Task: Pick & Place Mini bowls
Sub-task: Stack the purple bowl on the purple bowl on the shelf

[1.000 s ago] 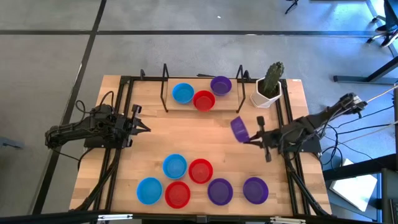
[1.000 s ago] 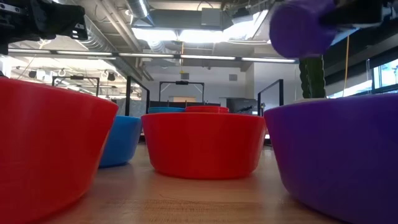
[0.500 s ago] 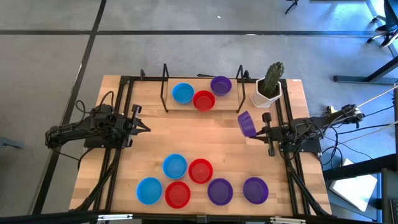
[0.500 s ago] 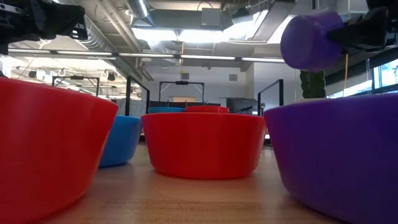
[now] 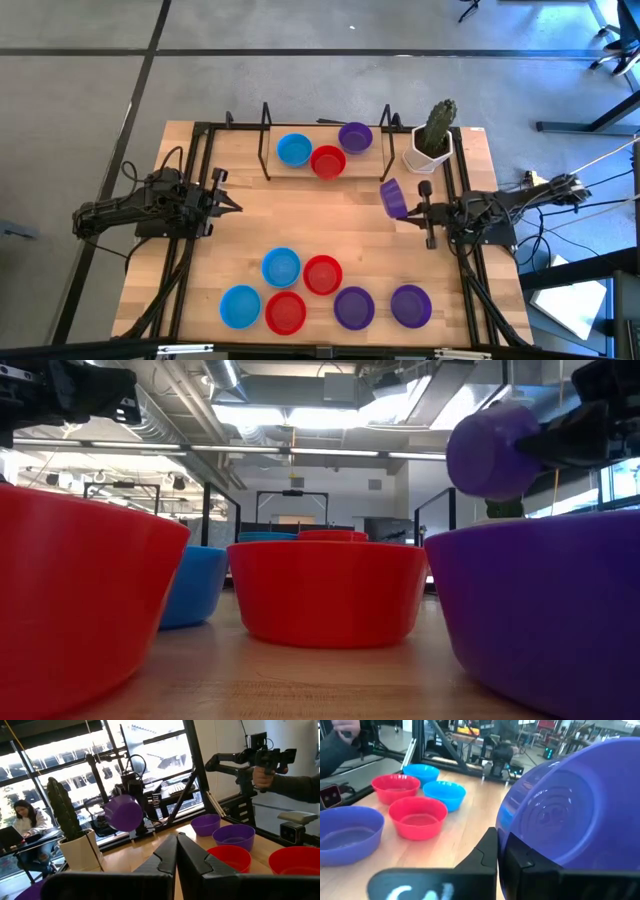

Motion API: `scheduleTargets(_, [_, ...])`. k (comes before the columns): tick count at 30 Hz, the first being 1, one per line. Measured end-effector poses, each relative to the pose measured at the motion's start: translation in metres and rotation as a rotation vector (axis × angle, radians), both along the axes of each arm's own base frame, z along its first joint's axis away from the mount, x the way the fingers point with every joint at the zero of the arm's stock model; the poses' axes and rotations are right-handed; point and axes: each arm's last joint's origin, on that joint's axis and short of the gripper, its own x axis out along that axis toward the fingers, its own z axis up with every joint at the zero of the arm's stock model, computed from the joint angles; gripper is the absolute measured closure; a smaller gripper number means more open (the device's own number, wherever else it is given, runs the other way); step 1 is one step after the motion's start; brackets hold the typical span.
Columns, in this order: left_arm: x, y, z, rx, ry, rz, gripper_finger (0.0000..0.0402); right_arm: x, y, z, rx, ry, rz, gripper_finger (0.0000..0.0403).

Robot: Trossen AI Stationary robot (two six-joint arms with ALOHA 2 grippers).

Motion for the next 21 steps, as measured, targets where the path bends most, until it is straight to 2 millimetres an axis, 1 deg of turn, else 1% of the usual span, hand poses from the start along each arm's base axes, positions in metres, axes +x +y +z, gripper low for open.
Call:
scheduleTargets(2, [0.000,0.000,0.000,0.000,0.000,0.000,0.0394,0.001,-0.001,0.000,0.019,-0.011,-0.014,0.0397])
scheduleTargets(4, [0.000,0.000,0.000,0.000,0.000,0.000,0.0394,0.001,-0.003,0.006,0.031,-0.036,-0.043,0.0397])
scheduleTargets(8, [0.000,0.000,0.000,0.008,-0.002,0.001,0.0396,0.005,-0.002,0.034,0.020,-0.084,-0.050,0.0397])
scheduleTargets(10, [0.000,0.000,0.000,0.008,-0.002,0.001,0.0397,0.010,-0.001,0.051,-0.014,-0.093,-0.055,0.0399])
scheduleTargets(12, [0.000,0.000,0.000,0.008,-0.002,0.001,0.0397,0.019,-0.001,0.070,-0.046,-0.080,-0.105,0.0399])
scheduleTargets(16, [0.000,0.000,0.000,0.016,-0.004,0.002,0.0394,0.045,-0.001,0.110,-0.128,0.047,-0.266,0.0399])
scheduleTargets(19, [0.000,0.000,0.000,0.016,-0.004,0.002,0.0394,0.074,-0.004,0.140,-0.204,0.167,-0.412,0.0399])
scheduleTargets(21, [0.000,0.000,0.000,0.017,-0.004,0.002,0.0396,0.097,-0.010,0.159,-0.240,0.259,-0.472,0.0399])
